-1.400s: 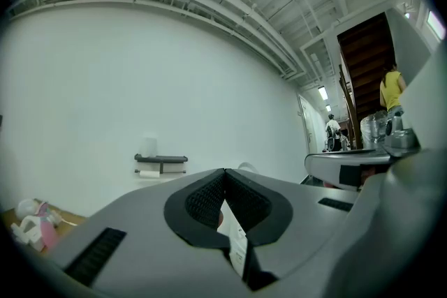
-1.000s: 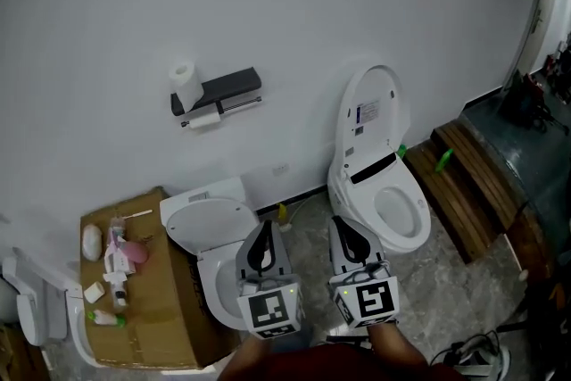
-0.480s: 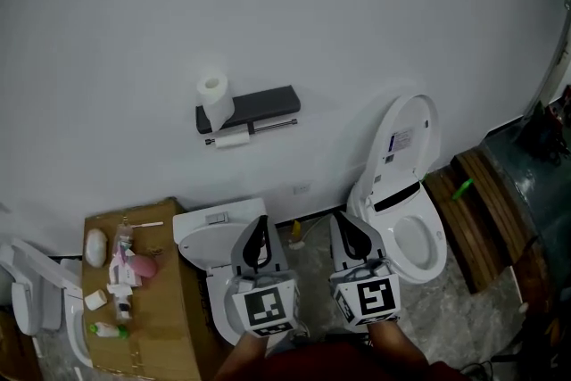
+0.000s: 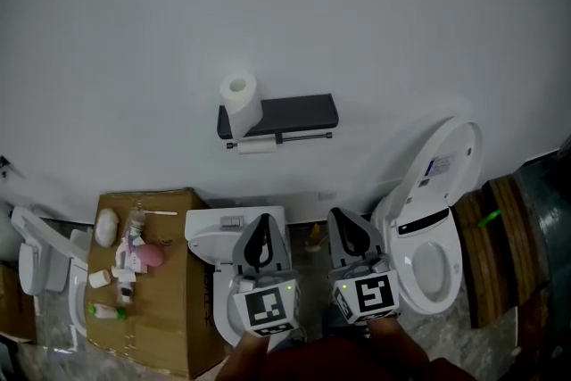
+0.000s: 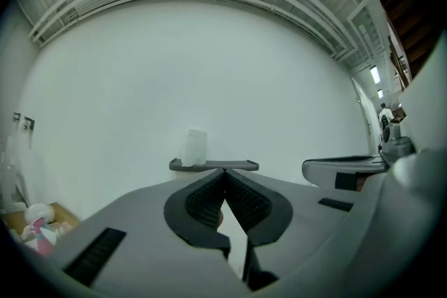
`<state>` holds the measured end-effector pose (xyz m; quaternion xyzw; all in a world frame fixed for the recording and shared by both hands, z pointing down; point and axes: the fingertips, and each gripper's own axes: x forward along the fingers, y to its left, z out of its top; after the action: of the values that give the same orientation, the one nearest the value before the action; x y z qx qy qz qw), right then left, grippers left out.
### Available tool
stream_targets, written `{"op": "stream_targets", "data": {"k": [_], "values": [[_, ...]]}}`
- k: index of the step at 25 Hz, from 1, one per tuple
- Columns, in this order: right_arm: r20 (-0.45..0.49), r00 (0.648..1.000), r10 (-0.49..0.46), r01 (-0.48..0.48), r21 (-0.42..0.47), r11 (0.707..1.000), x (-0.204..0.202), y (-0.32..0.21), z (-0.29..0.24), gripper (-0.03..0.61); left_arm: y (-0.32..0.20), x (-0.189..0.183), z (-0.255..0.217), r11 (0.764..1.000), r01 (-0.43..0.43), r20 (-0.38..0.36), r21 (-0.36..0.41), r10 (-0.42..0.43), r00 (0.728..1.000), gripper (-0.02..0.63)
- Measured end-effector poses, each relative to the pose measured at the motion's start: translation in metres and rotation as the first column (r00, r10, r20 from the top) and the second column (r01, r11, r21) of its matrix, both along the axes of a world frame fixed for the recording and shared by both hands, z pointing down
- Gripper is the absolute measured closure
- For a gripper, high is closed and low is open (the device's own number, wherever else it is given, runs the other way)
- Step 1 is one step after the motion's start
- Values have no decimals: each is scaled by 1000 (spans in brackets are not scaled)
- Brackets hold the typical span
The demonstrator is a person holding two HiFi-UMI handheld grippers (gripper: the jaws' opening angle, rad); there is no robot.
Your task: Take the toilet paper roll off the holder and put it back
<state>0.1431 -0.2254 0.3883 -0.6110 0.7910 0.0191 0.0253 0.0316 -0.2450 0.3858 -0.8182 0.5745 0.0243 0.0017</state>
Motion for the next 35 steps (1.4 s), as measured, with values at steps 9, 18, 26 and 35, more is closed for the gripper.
{"op": "stream_targets", "data": {"k": [9,18,26,35], "values": [[32,987,-156,156,-9,988,30,-78,-5,568,-59,21,-8,985,175,19,2,-175,984,598],[33,969,-247,247,-11,969,20,-113,-6,568,-75,11,-10,964,266,3,-11,-266,964,598],[10,965,-263,263,-20,965,-6,-133,-10,568,-90,-6,-17,965,263,-12,8,-263,965,598],[-6,943,-333,333,-10,943,-47,-175,-40,568,-94,-33,-23,958,287,-17,17,-287,958,598]]}}
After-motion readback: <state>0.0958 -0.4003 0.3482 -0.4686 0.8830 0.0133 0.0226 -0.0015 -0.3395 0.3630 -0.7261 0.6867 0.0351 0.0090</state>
